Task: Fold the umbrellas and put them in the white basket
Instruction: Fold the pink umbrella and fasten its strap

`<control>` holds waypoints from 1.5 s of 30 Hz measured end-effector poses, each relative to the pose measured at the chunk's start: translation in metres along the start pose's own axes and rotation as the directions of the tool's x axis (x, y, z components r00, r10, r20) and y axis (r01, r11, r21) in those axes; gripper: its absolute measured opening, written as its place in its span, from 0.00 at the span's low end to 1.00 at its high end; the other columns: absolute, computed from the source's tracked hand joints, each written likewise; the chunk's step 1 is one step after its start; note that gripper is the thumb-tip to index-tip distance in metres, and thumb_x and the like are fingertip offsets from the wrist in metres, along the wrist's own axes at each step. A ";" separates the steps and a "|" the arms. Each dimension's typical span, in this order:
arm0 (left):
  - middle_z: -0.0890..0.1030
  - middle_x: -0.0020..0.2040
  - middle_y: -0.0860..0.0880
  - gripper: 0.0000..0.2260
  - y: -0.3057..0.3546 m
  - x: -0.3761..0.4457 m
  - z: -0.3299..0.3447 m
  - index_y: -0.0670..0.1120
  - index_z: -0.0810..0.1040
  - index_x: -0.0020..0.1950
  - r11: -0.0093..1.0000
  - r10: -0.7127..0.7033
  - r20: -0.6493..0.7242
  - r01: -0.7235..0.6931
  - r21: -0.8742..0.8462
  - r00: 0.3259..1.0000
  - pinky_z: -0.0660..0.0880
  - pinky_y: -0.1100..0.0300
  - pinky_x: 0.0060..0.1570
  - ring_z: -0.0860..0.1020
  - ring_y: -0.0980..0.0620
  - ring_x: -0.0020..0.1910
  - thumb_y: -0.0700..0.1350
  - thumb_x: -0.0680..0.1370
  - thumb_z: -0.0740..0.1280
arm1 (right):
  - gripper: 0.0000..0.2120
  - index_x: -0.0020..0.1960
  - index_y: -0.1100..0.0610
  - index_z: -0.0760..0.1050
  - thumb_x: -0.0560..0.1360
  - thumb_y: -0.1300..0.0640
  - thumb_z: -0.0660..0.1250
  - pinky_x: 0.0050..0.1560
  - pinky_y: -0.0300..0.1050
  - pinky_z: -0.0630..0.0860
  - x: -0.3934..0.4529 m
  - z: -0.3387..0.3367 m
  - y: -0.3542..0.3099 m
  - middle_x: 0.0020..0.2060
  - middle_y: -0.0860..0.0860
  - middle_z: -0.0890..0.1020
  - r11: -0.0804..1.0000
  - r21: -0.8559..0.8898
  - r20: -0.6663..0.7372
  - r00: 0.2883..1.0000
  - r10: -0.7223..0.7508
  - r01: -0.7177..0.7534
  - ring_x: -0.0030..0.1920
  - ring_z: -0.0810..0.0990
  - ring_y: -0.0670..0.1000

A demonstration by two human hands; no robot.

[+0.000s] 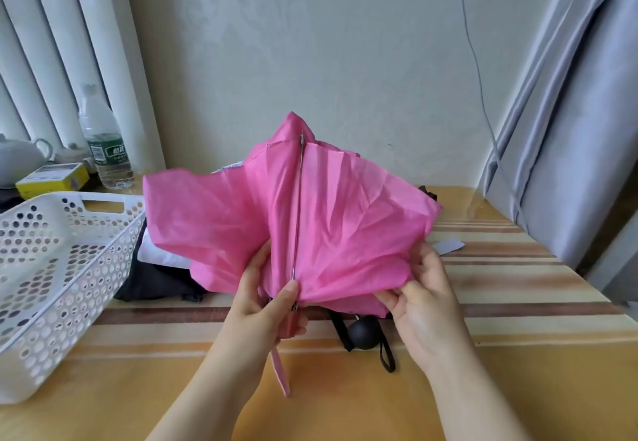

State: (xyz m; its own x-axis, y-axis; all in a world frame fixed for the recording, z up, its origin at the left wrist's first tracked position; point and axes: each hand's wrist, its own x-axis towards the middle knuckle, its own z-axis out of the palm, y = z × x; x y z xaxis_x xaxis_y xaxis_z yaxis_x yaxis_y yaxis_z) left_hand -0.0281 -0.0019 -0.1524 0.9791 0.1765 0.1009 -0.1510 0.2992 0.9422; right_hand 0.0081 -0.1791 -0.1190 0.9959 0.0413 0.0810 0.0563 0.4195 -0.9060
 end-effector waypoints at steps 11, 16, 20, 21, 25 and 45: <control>0.75 0.37 0.39 0.38 0.000 -0.004 0.001 0.70 0.66 0.68 0.970 -0.156 0.196 0.188 -0.157 0.968 0.71 0.59 0.25 0.73 0.45 0.30 0.36 0.68 0.71 | 0.25 0.69 0.47 0.69 0.73 0.51 0.69 0.62 0.52 0.74 0.014 -0.016 -0.042 0.62 0.51 0.78 0.983 -0.180 -0.092 0.996 0.023 -0.039 0.61 0.78 0.52; 0.75 0.34 0.42 0.36 0.002 -0.005 0.000 0.64 0.69 0.69 0.976 -0.128 0.207 0.160 -0.146 0.970 0.72 0.58 0.27 0.73 0.46 0.30 0.34 0.68 0.73 | 0.20 0.63 0.38 0.68 0.74 0.48 0.70 0.51 0.43 0.72 0.030 -0.023 -0.066 0.55 0.44 0.72 0.690 -0.720 -0.064 0.985 -0.162 0.067 0.53 0.74 0.44; 0.75 0.34 0.43 0.34 0.007 -0.008 -0.002 0.61 0.72 0.69 0.980 -0.099 0.239 0.137 -0.147 0.966 0.73 0.59 0.28 0.73 0.48 0.30 0.36 0.68 0.72 | 0.06 0.53 0.49 0.77 0.76 0.55 0.68 0.46 0.38 0.72 0.040 -0.021 -0.084 0.50 0.43 0.78 0.696 -0.712 0.076 0.995 -0.058 0.095 0.49 0.78 0.44; 0.75 0.34 0.44 0.33 0.008 -0.008 -0.002 0.61 0.72 0.69 0.981 -0.096 0.238 0.132 -0.143 0.967 0.73 0.60 0.29 0.73 0.48 0.29 0.35 0.69 0.71 | 0.03 0.48 0.51 0.77 0.76 0.58 0.68 0.50 0.39 0.71 0.042 -0.020 -0.088 0.46 0.44 0.79 0.712 -0.696 0.102 0.994 -0.030 0.093 0.49 0.77 0.45; 0.74 0.34 0.44 0.30 0.011 -0.010 -0.002 0.61 0.72 0.68 0.982 -0.080 0.235 0.117 -0.147 0.969 0.73 0.60 0.29 0.72 0.49 0.30 0.37 0.71 0.68 | 0.08 0.53 0.52 0.74 0.75 0.57 0.68 0.57 0.42 0.67 0.047 -0.018 -0.098 0.47 0.47 0.81 0.735 -0.677 0.191 0.973 0.129 0.035 0.52 0.76 0.46; 0.71 0.30 0.44 0.26 0.016 -0.010 -0.005 0.62 0.75 0.66 0.990 -0.066 0.188 0.088 -0.108 0.980 0.69 0.62 0.25 0.70 0.49 0.27 0.40 0.71 0.65 | 0.22 0.56 0.65 0.78 0.69 0.51 0.72 0.52 0.35 0.76 0.053 -0.029 -0.110 0.52 0.60 0.82 0.716 -0.692 0.397 0.878 0.268 0.094 0.51 0.79 0.55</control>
State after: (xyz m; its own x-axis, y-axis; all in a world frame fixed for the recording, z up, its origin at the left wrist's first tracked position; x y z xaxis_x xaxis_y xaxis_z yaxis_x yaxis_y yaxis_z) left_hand -0.0410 0.0062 -0.1403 0.9951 -0.0232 0.0964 -0.0782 0.4130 0.9074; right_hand 0.0568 -0.2493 -0.0275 0.8608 0.5088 -0.0067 0.1838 -0.3232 -0.9283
